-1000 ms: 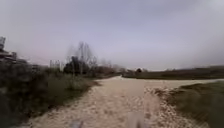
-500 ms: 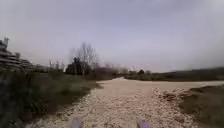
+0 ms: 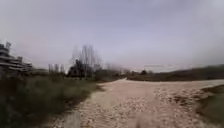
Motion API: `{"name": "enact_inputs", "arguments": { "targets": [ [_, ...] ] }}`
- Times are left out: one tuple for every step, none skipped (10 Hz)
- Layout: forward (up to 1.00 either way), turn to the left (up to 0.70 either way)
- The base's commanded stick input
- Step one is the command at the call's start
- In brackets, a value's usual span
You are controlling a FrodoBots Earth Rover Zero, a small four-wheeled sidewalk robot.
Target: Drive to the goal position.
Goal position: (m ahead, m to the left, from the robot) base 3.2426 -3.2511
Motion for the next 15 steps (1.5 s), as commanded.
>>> {"name": "enact_inputs", "arguments": {
  "targets": [
    [0.7, -0.06],
    [0.7, -0.16],
    [0.7, -0.29],
    [0.7, -0.35],
    [0.7, -0.35],
    [0.7, -0.35],
    [0.7, -0.35],
    [0.7, -0.35],
    [0.7, -0.35],
    [0.7, -0.35],
    [0.7, -0.35],
    [0.7, -0.35],
    [0.7, -0.35],
    [0.7, -0.35],
    [0.7, -0.31]
  ]
}}
